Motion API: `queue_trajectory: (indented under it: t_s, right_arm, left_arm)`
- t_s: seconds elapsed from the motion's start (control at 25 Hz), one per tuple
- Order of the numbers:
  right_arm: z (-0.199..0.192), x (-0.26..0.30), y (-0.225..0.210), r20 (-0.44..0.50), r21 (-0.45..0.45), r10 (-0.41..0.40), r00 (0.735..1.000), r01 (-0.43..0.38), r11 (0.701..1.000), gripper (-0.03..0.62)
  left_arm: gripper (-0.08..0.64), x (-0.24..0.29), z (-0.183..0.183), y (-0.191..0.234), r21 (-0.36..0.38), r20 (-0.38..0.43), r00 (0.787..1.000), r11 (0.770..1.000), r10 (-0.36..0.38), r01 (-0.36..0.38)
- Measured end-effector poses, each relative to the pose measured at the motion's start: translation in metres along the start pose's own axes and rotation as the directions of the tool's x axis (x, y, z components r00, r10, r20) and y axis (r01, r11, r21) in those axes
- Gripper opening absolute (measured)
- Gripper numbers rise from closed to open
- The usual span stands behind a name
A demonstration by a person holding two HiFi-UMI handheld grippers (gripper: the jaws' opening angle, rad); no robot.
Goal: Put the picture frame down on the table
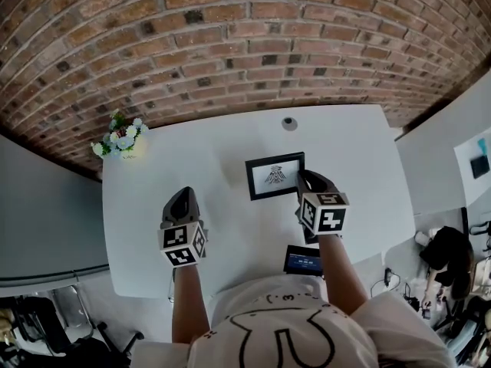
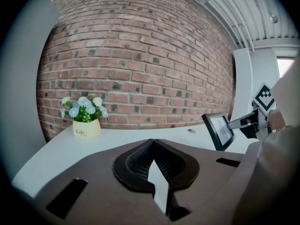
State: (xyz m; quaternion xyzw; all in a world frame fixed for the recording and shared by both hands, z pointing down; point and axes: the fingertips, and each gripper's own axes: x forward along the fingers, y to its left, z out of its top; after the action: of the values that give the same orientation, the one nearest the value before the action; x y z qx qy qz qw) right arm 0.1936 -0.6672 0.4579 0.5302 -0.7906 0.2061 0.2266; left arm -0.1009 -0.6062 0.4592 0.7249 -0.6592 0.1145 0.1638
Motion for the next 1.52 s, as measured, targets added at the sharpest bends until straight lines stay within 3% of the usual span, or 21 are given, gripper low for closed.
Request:
queue_trajectory:
  t_s: [0.48, 1.52]
  right_arm:
    - [-0.033, 0.036, -0.009, -0.140, 0.032, 0.017, 0.990, -0.013, 0.999, 0.063]
    - [-0.088, 0.070, -0.020, -0.383, 0.113, 0.024, 0.924, 0.021, 0.993, 0.063]
  left_arm:
    - [0.009, 0.026, -0.026, 0.004, -0.022, -0.089, 0.996, 1.000, -0.001, -0.001]
    - [0.009, 0.051, -0.071, 0.007, -0.094, -0.240, 0.970, 0.996, -0.030, 0.008]
